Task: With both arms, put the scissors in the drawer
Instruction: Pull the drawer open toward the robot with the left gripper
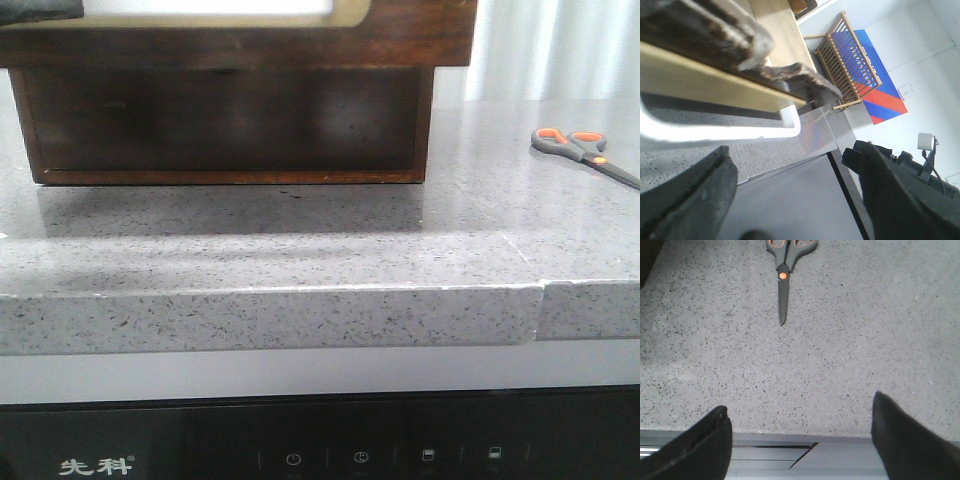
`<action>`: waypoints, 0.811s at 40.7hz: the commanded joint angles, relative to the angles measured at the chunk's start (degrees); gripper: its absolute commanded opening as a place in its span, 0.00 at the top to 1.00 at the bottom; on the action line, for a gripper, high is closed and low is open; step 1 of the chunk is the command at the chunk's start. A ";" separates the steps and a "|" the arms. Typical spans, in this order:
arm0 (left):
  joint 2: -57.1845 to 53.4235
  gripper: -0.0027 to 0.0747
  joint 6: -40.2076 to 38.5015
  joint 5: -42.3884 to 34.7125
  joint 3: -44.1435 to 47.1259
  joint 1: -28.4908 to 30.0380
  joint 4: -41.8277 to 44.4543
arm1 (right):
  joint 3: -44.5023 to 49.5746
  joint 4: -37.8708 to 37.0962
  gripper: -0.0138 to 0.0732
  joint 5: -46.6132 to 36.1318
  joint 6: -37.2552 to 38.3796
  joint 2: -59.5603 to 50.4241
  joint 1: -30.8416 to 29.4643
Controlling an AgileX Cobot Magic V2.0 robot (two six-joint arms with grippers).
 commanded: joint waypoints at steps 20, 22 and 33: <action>-11.37 0.28 -13.78 3.12 -6.64 -0.39 28.32 | -1.46 -1.19 0.16 -3.40 -0.53 0.40 -0.12; -12.62 0.28 -21.14 1.35 -9.26 -0.39 37.96 | -1.46 -1.19 0.16 -3.25 -0.53 0.40 -0.12; -16.12 0.32 -43.17 0.62 -22.55 -0.39 78.94 | -1.46 -1.19 0.16 -2.51 -0.53 0.57 -0.12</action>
